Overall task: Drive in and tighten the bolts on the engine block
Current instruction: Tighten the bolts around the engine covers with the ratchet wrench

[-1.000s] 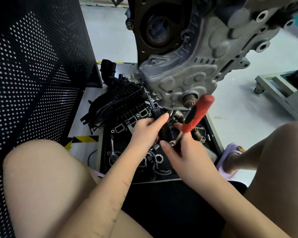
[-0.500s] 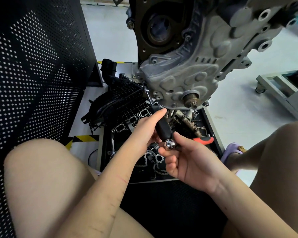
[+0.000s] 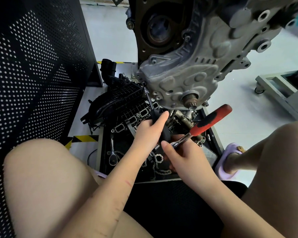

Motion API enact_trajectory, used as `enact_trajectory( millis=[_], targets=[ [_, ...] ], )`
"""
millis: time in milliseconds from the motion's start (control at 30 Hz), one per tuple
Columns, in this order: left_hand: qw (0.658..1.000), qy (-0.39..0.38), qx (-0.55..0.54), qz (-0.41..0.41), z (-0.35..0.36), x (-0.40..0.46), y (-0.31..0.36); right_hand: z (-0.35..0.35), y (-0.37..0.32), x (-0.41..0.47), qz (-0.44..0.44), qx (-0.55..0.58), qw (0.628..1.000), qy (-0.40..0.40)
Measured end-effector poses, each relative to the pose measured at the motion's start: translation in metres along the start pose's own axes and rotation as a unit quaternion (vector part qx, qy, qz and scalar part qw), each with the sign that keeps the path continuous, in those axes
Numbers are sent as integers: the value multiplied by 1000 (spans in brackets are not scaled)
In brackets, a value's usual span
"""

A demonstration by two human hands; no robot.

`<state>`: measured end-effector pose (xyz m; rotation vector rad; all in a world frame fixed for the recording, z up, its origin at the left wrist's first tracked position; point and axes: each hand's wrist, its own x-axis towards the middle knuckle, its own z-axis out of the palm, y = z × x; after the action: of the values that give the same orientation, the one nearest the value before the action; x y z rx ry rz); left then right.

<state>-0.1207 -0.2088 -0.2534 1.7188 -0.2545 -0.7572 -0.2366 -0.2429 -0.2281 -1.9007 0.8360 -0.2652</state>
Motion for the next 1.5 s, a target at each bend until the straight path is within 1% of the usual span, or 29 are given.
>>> enact_trajectory(
  millis=[100, 167, 200, 233, 267, 300, 333, 400, 467, 533, 633, 700, 767, 800, 833, 867, 933, 967, 1000, 1033, 1067, 1133, 1200, 1267, 1333, 1400, 1433, 1500],
  targets=[
    [999, 25, 38, 14, 1, 1, -1, 3, 0, 0, -51, -111, 992, 17],
    [999, 25, 34, 13, -1, 1, -2, 4, 0, 0, -54, -123, 991, 18],
    [1000, 14, 18, 7, -3, 1, -1, 4, 0, 1, -38, -92, 995, 9],
    [1000, -2, 0, -3, -4, 1, -1, 4, -1, 2, -7, -33, 999, -4],
    [1000, -20, -14, -16, -6, 2, 0, 3, -3, 3, 35, 51, 998, -20],
    [998, -37, -27, -31, -7, 2, 1, 2, -5, 3, 83, 142, 986, -37],
    [996, -57, -46, -45, -8, 3, 2, 1, -7, 2, 131, 225, 964, -54],
    [988, -102, -94, -60, -9, 3, 6, -3, -11, 3, 209, 354, 907, -91],
    [980, -132, -133, -65, -8, 1, 10, -7, -14, 4, 265, 443, 847, -125],
    [973, -149, -164, -69, -10, -1, 12, -11, -17, 6, 298, 502, 797, -153],
    [971, -158, -168, -61, -11, -1, 12, -13, -20, 5, 313, 559, 747, -179],
    [977, -138, -152, -56, -11, 0, 12, -12, -19, 5, 313, 577, 733, -181],
    [982, -116, -139, -54, -10, 0, 11, -11, -19, 4, 308, 571, 742, -172],
    [984, -109, -131, -49, -10, 0, 10, -11, -19, 4, 303, 555, 757, -162],
    [987, -102, -120, -41, -9, 0, 9, -10, -18, 4, 294, 526, 784, -146],
    [989, -95, -104, -33, -9, 0, 8, -9, -16, 4, 276, 477, 826, -121],
    [995, -77, -65, -21, -8, -1, 4, -6, -8, 3, 206, 328, 920, -58],
    [996, -69, -46, -17, -7, -1, 3, -4, -6, 3, 158, 246, 956, -33],
    [997, -62, -32, -15, -6, -1, 2, -3, -4, 2, 105, 164, 981, -15],
    [998, -58, -25, -12, -6, -1, 2, -2, -2, 2, 51, 89, 995, 1],
    [998, -52, -23, -7, -5, -1, 1, -1, -1, 2, 4, 21, 1000, 16],
    [999, -37, -8, 8, -5, -1, 1, 1, 0, 0, -55, -107, 992, 25],
    [999, -29, 15, 22, -5, -1, -1, 3, -1, 0, -80, -186, 979, 18],
    [999, -36, 29, 20, -7, 0, -1, 3, -1, 0, -80, -192, 978, 20],
    [998, -54, 24, -2, -10, 3, 2, 1, -1, 0, -60, -130, 990, 19],
    [997, -69, -12, -35, -12, 5, 6, 0, -4, 1, -8, 6, 1000, 7],
    [995, -75, -35, -51, -13, 6, 8, -1, -6, 1, 29, 85, 996, -5],
    [990, -88, -76, -73, -13, 6, 11, -5, -8, 1, 105, 218, 970, -28]
  ],
)
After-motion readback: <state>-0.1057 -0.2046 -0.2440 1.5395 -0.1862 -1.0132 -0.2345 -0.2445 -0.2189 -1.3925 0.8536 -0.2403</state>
